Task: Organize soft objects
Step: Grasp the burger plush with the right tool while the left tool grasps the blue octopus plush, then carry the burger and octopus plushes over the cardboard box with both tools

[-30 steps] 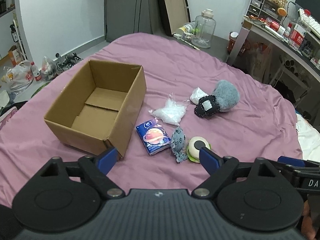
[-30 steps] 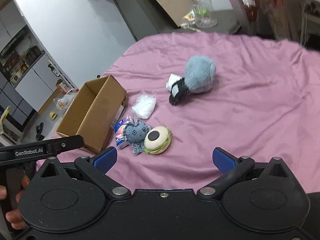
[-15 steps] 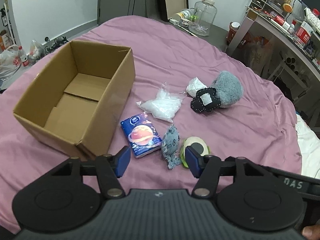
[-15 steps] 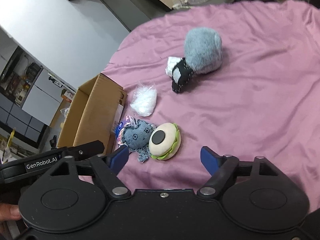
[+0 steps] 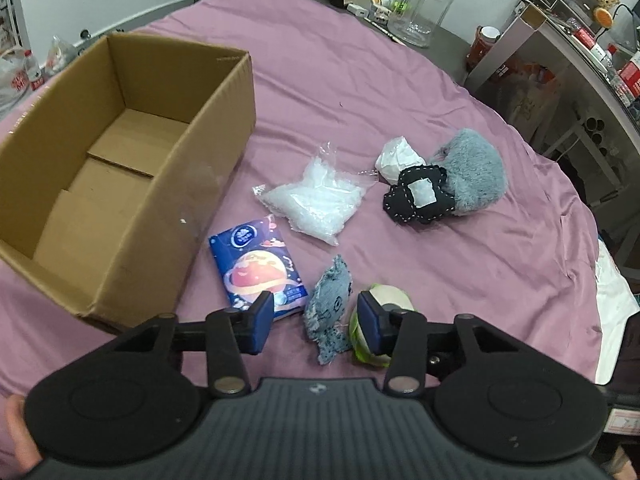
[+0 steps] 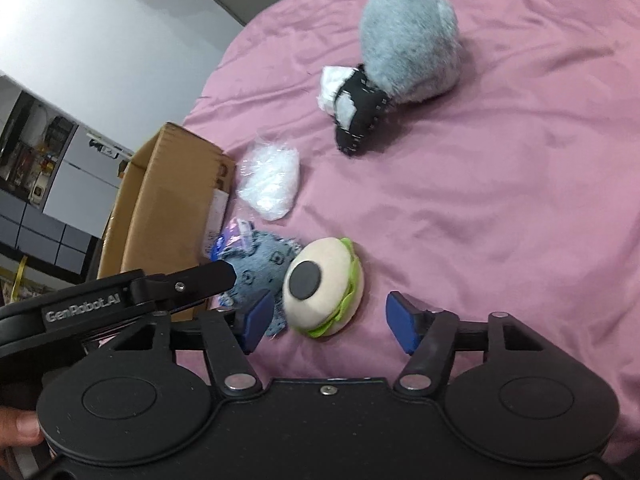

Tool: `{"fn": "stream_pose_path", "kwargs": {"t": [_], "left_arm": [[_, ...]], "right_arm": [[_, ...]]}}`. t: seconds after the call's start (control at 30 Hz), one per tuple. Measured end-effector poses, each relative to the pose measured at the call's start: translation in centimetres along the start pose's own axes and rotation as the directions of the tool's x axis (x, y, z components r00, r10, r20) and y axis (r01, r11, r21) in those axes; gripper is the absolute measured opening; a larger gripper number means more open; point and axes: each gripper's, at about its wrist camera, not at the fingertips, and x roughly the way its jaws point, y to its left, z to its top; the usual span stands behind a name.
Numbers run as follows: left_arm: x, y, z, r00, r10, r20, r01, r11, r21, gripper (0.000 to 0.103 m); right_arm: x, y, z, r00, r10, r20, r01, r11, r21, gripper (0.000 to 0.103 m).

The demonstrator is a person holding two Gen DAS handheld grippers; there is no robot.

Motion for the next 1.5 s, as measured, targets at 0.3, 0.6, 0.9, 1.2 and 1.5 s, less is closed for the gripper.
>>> {"fn": "stream_pose_path", "kwargs": {"t": [0.3,0.6,0.9,1.2,1.5], "left_arm": [[1.8,-0.3,0.1,0.998,-0.049,-0.035,0.049,0.999,-0.014,0.016],[0.4,-0.4,-0.3,0.998,-0.069,0.002,0.069,0.998,-0.006,0.01],[-2.5,-0.9,-0.9,0.995,-0.062,0.076,0.059,0.997,0.04,0.01],[-5.8,-0.3,-1.5,0.987,-0.065,0.147,0.057,0.997,0.058,0.01],[-9.2,0.9,-1.6,0.974,-0.084,0.211,0.073,0.995,0.061,0.01]], "right_arm": [[1.0,-0.3,0.2,0.999,0.03,-0.024,-0.03,1.0,0.003,0.03],[-0.2,0.6,-0.2,1.0,0.007,0.019,-0.007,0.999,-0.042,0.025],[-3.1,1.5,-1.2,0.991,-0.064,0.119,0.071,0.996,-0.06,0.025],[-5.1,3.1,-2.2,0.974,-0.123,0.189,0.143,0.985,-0.096,0.025],[-7.6,5.6,-2.9,0.952,-0.142,0.273,0.182,0.975,-0.125,0.025]]}}
